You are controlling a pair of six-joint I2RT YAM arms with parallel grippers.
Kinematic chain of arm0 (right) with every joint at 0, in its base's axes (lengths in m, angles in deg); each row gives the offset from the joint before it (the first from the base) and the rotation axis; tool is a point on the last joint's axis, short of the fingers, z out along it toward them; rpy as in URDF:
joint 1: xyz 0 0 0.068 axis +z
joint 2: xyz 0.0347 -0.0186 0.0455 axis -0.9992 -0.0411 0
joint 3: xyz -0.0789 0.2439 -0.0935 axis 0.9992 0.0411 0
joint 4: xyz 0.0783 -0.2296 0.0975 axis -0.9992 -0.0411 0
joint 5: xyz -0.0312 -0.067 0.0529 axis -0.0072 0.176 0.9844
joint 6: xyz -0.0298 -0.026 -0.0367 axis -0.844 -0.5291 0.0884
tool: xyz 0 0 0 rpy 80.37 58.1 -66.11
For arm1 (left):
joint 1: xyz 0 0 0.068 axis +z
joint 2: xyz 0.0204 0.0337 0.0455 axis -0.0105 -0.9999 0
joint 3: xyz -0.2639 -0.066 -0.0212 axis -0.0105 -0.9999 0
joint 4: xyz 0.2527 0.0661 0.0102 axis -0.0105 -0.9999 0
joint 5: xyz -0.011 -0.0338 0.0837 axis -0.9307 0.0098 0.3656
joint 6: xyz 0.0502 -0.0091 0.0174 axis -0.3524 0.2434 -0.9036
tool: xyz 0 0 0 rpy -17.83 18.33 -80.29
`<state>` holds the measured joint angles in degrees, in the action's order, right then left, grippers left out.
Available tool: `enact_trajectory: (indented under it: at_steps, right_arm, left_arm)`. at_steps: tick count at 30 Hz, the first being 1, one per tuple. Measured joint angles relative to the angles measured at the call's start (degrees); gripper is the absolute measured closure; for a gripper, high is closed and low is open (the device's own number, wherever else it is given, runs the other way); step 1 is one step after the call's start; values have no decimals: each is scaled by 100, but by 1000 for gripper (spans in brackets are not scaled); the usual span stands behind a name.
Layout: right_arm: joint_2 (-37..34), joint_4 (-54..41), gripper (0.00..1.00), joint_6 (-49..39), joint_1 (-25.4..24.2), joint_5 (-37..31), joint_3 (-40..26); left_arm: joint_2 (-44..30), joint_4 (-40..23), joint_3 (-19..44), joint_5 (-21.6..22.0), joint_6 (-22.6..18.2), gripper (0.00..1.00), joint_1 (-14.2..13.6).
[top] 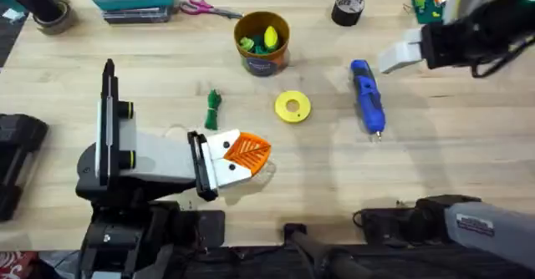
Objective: Pick up the gripper from the table and insert it into the empty holder that is missing its gripper. Then pick up a screw, insert it into the mounting hole, and use the screwdriver to tighten it. Finally, clean up the table by picking up the vegetable and placing it into the bucket.
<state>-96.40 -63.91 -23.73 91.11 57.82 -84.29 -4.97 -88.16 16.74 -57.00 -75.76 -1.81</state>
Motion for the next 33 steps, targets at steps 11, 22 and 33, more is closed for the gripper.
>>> enact_trajectory:
  at_steps: [11,22,33]
  right_arm:
    - [-1378,580,5,0,10,42,-52]
    - [-2060,904,5,-29,205,106,-52]
    - [-2455,962,5,109,437,170,-52]
  left_arm:
    - [0,0,0,0,0,998,0]
    - [0,0,0,-2,0,998,-1]
    - [0,-2,0,-11,0,998,0]
